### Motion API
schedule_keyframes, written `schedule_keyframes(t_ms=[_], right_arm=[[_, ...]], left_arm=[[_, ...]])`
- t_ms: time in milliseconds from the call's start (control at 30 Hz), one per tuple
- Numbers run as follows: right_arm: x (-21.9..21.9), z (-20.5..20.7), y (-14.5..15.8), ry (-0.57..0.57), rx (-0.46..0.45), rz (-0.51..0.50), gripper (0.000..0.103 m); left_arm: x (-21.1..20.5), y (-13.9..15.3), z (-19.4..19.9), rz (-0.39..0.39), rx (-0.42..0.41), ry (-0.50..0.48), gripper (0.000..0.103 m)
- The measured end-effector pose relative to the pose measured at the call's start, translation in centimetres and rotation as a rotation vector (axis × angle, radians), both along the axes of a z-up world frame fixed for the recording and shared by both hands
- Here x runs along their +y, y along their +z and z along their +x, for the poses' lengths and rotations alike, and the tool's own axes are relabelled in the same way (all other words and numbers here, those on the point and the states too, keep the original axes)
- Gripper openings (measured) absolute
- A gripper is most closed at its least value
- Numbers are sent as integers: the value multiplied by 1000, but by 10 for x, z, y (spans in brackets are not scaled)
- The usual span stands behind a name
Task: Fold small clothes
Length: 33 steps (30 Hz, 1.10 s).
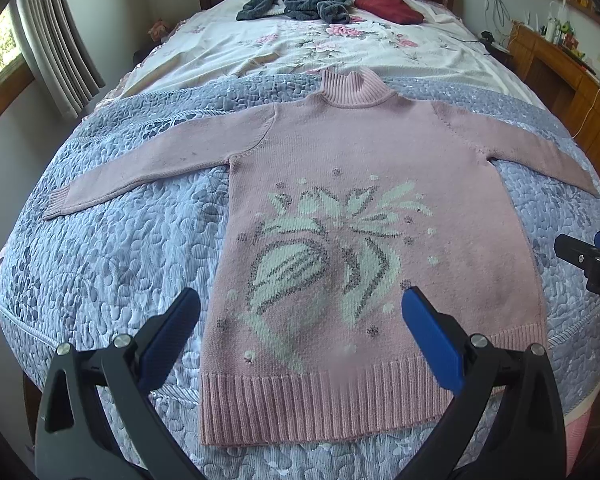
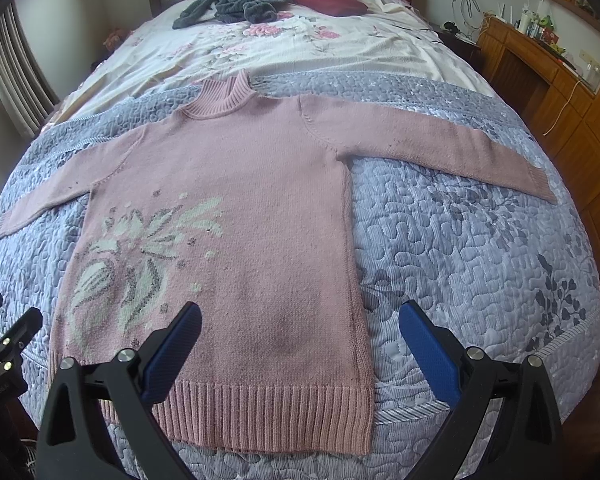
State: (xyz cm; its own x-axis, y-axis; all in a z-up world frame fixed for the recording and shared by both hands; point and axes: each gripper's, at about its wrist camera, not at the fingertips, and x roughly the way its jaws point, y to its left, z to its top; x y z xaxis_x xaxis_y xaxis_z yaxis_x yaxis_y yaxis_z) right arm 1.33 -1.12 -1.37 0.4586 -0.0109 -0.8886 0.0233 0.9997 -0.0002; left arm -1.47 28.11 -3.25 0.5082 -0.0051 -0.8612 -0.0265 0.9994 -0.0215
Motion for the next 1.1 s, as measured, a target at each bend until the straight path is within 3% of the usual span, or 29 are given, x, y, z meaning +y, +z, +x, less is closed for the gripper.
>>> schedule_keyframes(t_ms=[100, 267, 400, 500, 800, 900, 1100], right_arm=[[-2, 1, 1, 7, -17, 12, 99], [-41, 17, 1, -6, -52, 91, 99], [-117, 53, 7, -103, -68, 73, 99], [-187, 89, 2, -189, -30, 55, 99], [-400, 172, -52, -448, 134, 81, 99], [-443, 184, -70, -511, 175, 80, 98], [-491, 196, -99, -580, 202, 188, 97]], left_arm=[[-1, -1, 1, 0, 0, -5, 100], [-6, -9, 18, -118, 0, -59, 100], [-23, -9, 52, -104, -6, -47, 100], [-42, -9, 83, -106, -8, -44, 100], [-119, -16, 177, -121, -22, -65, 100], [-140, -23, 202, -130, -16, -67, 100], [-172, -35, 234, -106, -13, -80, 100]])
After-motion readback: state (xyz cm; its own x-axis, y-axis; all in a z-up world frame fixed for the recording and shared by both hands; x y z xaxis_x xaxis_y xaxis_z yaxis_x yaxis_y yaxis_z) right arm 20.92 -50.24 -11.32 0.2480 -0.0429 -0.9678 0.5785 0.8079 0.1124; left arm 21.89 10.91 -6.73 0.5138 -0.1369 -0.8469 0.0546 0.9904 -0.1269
